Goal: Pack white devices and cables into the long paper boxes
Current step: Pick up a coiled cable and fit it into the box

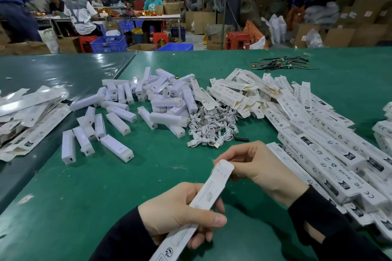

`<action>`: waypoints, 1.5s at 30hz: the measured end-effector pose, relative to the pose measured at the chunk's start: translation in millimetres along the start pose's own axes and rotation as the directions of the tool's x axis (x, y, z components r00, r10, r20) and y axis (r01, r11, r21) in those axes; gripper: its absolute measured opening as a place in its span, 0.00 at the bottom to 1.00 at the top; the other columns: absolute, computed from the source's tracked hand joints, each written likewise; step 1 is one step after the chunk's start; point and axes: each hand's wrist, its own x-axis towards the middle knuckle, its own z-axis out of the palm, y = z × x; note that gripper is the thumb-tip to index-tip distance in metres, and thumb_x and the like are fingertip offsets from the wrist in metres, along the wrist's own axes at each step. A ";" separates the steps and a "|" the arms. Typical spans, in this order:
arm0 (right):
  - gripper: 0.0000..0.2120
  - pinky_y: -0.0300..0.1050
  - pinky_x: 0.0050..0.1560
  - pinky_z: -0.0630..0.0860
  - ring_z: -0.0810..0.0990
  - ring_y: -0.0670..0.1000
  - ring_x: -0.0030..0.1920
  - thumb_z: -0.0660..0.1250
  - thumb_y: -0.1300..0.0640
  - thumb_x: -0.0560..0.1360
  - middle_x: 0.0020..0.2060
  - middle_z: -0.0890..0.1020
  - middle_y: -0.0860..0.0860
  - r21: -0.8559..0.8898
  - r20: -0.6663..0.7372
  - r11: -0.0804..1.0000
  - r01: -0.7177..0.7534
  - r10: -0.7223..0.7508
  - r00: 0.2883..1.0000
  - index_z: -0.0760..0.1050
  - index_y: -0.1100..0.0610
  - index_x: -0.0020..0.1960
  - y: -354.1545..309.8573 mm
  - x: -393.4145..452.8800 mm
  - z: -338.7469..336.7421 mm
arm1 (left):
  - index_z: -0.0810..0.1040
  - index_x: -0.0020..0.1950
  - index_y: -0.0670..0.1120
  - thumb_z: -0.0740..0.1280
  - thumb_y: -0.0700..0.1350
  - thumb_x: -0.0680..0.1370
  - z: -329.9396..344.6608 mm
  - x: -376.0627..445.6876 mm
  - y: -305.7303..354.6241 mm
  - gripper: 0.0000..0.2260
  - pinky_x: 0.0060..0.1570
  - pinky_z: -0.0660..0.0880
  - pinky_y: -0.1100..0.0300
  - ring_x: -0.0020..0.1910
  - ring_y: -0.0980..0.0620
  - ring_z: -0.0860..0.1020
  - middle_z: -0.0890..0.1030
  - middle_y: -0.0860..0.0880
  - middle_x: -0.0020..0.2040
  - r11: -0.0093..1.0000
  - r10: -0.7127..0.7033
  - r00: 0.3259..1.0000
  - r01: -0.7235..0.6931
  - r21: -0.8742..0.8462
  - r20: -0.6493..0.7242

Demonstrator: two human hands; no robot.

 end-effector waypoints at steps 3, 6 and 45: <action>0.03 0.33 0.32 0.74 0.79 0.45 0.30 0.76 0.58 0.64 0.31 0.84 0.54 0.102 -0.053 0.995 0.022 -0.017 0.998 0.85 0.57 0.37 -0.7 1.3 -2.4 | 0.75 0.46 0.42 0.75 0.41 0.68 -0.4 -0.3 -0.2 0.12 0.20 0.70 0.67 0.19 0.55 0.74 0.78 0.44 0.28 1.000 0.005 1.000 -0.005 -0.004 -0.019; 0.02 0.35 0.34 0.76 0.81 0.46 0.31 0.75 0.62 0.66 0.32 0.84 0.54 0.076 -0.018 0.997 0.012 -0.011 1.000 0.85 0.56 0.37 -1.9 1.4 0.6 | 0.75 0.47 0.42 0.75 0.40 0.68 -1.2 -1.2 -0.5 0.12 0.20 0.70 0.66 0.19 0.55 0.73 0.78 0.44 0.29 1.000 0.000 1.000 0.000 -0.006 -0.031; 0.05 0.36 0.41 0.74 0.80 0.46 0.40 0.71 0.63 0.73 0.42 0.84 0.52 0.119 -0.043 0.990 -0.074 0.079 0.996 0.83 0.57 0.48 4.2 2.9 9.9 | 0.66 0.60 0.54 0.72 0.36 0.66 7.8 19.1 -7.3 0.27 0.19 0.67 0.64 0.22 0.49 0.69 0.78 0.42 0.36 0.943 0.141 0.906 -0.245 -0.223 -0.399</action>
